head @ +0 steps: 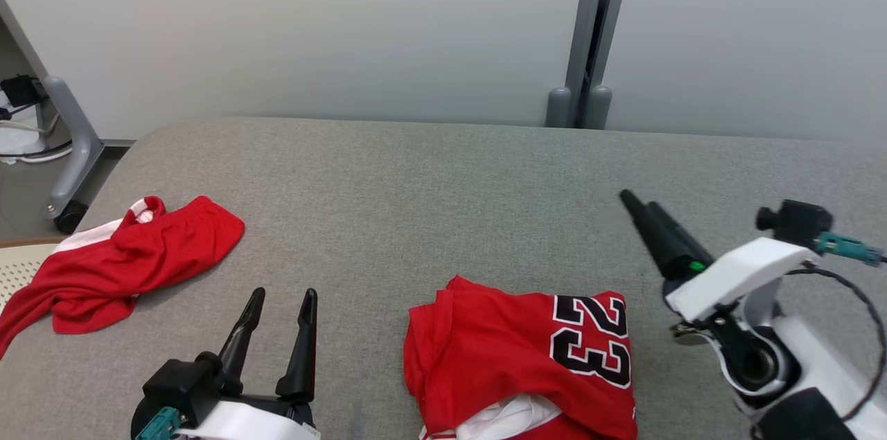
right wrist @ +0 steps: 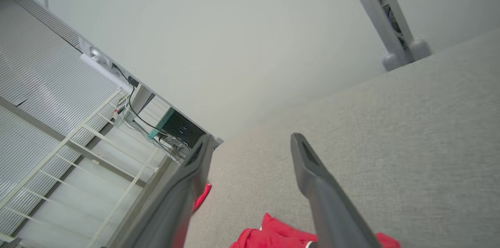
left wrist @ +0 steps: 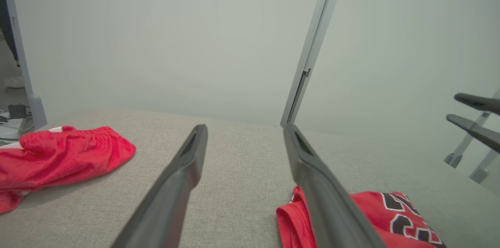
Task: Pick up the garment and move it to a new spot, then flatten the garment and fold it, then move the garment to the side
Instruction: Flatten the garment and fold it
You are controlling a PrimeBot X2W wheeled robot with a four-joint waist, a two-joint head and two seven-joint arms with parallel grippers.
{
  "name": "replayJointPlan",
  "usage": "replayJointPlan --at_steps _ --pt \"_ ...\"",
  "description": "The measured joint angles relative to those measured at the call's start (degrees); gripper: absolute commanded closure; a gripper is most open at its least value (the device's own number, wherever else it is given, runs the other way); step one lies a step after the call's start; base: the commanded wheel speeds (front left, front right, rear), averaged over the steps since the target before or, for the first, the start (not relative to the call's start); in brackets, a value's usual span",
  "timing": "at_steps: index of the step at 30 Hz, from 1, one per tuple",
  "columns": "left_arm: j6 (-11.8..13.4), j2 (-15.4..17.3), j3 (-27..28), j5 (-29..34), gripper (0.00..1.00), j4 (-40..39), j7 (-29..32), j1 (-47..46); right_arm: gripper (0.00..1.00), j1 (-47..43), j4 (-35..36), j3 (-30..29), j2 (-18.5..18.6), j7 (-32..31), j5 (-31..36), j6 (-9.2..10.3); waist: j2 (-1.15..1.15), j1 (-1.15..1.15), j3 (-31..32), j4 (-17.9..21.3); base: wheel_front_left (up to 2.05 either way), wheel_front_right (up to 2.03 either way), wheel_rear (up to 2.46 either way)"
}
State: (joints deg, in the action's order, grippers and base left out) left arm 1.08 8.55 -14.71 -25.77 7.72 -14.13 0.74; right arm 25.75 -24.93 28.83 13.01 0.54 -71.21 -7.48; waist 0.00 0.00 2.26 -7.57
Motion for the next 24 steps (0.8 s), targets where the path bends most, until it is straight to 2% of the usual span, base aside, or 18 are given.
replayJointPlan --at_steps 4,7,11,18,19,20,24 --pt "0.40 -0.09 0.25 -0.03 0.00 -0.55 -0.04 0.05 0.00 -3.94 3.39 -6.20 4.45 1.67 3.79 0.00 0.00 0.00 0.10 1.30 0.00 0.00 0.00" --pt "0.75 -0.18 0.85 -0.07 0.00 -0.87 -0.27 0.18 0.00 -8.48 6.47 -10.57 6.01 1.98 8.60 0.00 0.00 0.00 -0.13 2.54 0.00 0.00 0.00" --pt "0.77 -0.48 0.91 -0.07 0.00 -0.94 -0.52 0.18 0.00 -12.32 7.77 -14.02 4.35 0.66 14.90 0.00 0.00 0.00 -0.62 3.21 0.00 0.00 0.00" --pt "0.26 -0.66 0.66 -0.07 0.00 -0.30 -0.59 -0.10 0.00 -14.35 9.69 -16.45 -2.33 -4.22 26.01 0.00 0.00 0.00 -1.16 2.61 0.00 0.00 0.00" --pt "0.24 -0.64 0.65 -0.07 0.00 -0.16 -0.59 -0.10 0.78 -14.35 9.96 -16.75 -3.10 -4.76 27.55 0.00 0.00 0.00 -1.18 2.38 0.00 0.00 0.00" --pt "0.18 -0.59 0.66 -0.07 0.00 -0.08 -0.59 -0.12 1.00 -14.35 10.34 -17.01 -3.86 -5.12 29.47 0.00 0.00 0.00 -1.19 2.09 0.00 0.00 0.00" --pt "-0.01 -0.60 0.49 -0.07 0.00 0.24 -0.60 -0.28 1.00 -14.67 10.56 -17.11 -6.71 -8.58 33.89 0.00 0.00 0.00 -1.27 0.82 0.00 0.00 0.00"
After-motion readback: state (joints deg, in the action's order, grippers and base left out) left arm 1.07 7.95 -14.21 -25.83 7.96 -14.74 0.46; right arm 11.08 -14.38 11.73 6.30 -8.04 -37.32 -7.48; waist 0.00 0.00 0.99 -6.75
